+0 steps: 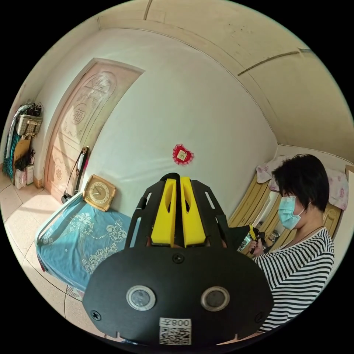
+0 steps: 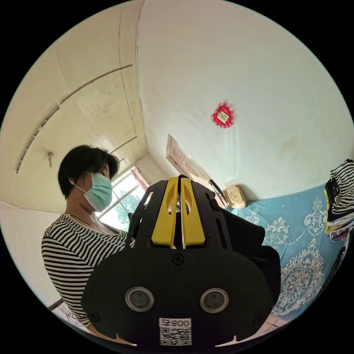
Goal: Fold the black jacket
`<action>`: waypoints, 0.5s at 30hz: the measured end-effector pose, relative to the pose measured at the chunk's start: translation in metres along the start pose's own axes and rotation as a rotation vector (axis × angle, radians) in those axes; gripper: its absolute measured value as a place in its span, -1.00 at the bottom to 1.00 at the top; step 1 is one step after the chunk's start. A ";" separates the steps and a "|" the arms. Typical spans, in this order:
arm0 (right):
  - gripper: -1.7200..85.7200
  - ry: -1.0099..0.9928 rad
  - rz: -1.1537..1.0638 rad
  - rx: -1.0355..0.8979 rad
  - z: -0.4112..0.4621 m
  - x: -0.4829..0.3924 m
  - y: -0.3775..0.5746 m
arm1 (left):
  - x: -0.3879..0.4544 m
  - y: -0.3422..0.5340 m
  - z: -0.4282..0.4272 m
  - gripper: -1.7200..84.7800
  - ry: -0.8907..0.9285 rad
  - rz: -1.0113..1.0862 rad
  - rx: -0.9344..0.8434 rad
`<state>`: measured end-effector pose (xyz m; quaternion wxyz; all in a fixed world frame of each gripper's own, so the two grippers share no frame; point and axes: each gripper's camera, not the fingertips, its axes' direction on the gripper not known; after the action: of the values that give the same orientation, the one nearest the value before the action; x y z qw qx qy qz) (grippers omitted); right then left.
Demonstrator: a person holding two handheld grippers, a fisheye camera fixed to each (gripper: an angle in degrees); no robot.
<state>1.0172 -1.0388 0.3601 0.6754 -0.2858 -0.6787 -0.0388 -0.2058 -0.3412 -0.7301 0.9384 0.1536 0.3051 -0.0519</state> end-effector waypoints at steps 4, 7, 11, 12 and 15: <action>-0.95 -0.028 -0.051 -0.051 0.003 -0.028 -0.006 | 0.029 -0.018 -0.022 -0.91 0.014 0.038 0.053; -0.95 -0.048 -0.079 -0.045 0.001 -0.039 -0.008 | 0.046 -0.034 -0.040 -0.91 -0.021 0.089 0.091; -0.95 -0.071 -0.128 0.003 -0.005 -0.054 -0.016 | 0.051 -0.059 -0.056 -0.91 -0.075 0.123 0.152; -0.95 -0.060 -0.149 0.008 -0.004 -0.058 -0.021 | 0.050 -0.063 -0.056 -0.91 -0.081 0.124 0.157; -0.95 -0.023 -0.191 0.003 0.008 -0.063 -0.035 | 0.033 -0.086 -0.042 -0.91 -0.117 0.141 0.148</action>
<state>0.9895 -1.0857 0.3120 0.6612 -0.2192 -0.7106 -0.0988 -0.2186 -0.4098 -0.8037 0.9421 0.2402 0.2334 -0.0170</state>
